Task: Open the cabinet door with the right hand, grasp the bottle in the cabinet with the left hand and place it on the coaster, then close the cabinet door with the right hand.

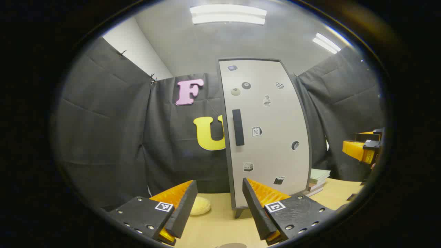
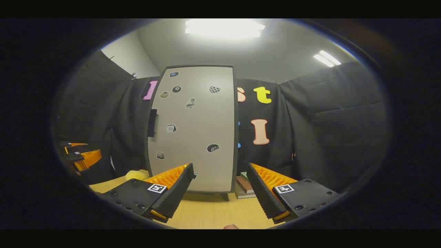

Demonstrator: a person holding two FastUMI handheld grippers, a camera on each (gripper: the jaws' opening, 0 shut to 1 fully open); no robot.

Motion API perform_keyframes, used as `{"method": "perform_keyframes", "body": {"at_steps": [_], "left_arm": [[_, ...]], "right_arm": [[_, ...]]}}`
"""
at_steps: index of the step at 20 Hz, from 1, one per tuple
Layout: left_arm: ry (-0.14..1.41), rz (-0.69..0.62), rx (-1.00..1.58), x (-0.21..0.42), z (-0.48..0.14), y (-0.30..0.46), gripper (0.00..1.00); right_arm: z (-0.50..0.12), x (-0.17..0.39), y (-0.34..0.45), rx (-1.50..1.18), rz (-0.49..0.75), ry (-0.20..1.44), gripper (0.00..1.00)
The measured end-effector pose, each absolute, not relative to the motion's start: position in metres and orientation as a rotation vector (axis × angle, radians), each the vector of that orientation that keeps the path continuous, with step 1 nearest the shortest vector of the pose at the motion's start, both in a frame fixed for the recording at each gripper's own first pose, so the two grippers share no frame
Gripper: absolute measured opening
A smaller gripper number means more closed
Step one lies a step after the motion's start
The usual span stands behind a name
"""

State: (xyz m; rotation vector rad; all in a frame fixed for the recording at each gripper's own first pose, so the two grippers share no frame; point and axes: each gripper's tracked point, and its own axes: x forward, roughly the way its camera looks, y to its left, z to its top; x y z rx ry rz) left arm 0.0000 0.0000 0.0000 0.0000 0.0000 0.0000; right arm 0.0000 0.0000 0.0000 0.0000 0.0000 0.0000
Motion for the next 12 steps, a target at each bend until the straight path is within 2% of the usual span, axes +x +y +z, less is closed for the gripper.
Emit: {"method": "perform_keyframes", "body": {"at_steps": [12], "left_arm": [[0.003,0.009,0.007,-0.0001,-0.0025,0.0013,0.78]], "right_arm": [[-0.0014,0.0022,-0.0040,0.011,-0.014,0.010,0.98]]}}
